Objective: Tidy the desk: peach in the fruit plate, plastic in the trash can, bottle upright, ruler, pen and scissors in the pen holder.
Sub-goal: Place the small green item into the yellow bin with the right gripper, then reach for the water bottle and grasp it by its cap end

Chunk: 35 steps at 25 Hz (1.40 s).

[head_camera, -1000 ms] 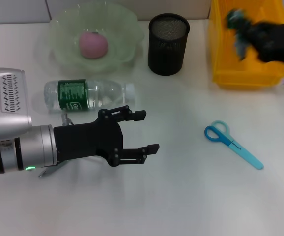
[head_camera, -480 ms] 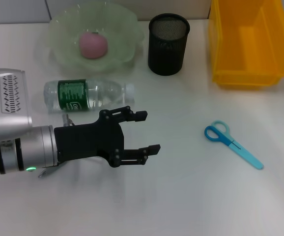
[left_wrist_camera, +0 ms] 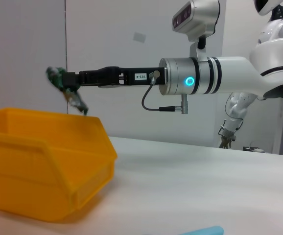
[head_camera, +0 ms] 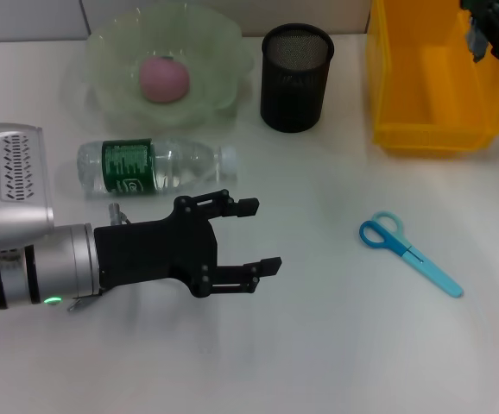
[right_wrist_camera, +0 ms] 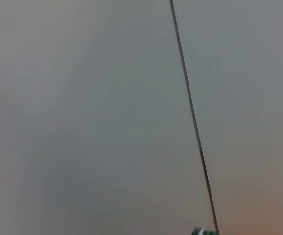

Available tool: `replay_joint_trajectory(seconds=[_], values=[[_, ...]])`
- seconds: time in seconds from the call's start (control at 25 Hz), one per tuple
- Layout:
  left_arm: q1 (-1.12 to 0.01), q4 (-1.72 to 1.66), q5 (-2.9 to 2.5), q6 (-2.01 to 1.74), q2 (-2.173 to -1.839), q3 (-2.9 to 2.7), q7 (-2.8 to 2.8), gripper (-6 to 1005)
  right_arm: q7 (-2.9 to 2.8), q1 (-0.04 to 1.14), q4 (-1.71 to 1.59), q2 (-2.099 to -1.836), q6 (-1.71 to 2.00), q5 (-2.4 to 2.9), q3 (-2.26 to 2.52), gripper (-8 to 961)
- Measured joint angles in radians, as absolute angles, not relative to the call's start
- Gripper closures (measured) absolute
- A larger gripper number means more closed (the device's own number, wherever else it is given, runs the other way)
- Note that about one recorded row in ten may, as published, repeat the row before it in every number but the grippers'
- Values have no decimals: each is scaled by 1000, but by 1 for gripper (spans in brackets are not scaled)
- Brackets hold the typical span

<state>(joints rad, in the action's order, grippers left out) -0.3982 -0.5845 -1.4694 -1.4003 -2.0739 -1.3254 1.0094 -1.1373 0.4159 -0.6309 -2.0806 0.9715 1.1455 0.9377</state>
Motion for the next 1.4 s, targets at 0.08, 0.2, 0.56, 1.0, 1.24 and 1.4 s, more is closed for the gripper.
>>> replay_joint_trajectory(seconds=[0.08, 0.2, 0.56, 1.0, 1.24, 1.4], values=[[-397, -584, -1469, -1401, -2074, -1325, 1008, 185, -1137, 416, -630, -2081, 971, 1146, 937, 738], [-397, -584, -1469, -1401, -2074, -1325, 1004, 185, -1136, 413, -630, -2082, 964, 1146, 936, 673], [-399, -584, -1470, -1401, -2074, -1325, 1005, 184, -1136, 399, -619, -2083, 974, 1145, 934, 423], [-395, -585, -1467, -1402, -2074, -1315, 1008, 185, -1144, 311, -627, -2081, 1222, 1138, 928, 281], [-395, -584, -1444, -1405, -2073, -1314, 1006, 185, -1147, 267, -626, -2081, 1266, 1152, 935, 186], [-393, -584, -1424, -1416, -2072, -1314, 1003, 185, -1147, 231, -620, -2080, 1364, 1159, 937, 167]])
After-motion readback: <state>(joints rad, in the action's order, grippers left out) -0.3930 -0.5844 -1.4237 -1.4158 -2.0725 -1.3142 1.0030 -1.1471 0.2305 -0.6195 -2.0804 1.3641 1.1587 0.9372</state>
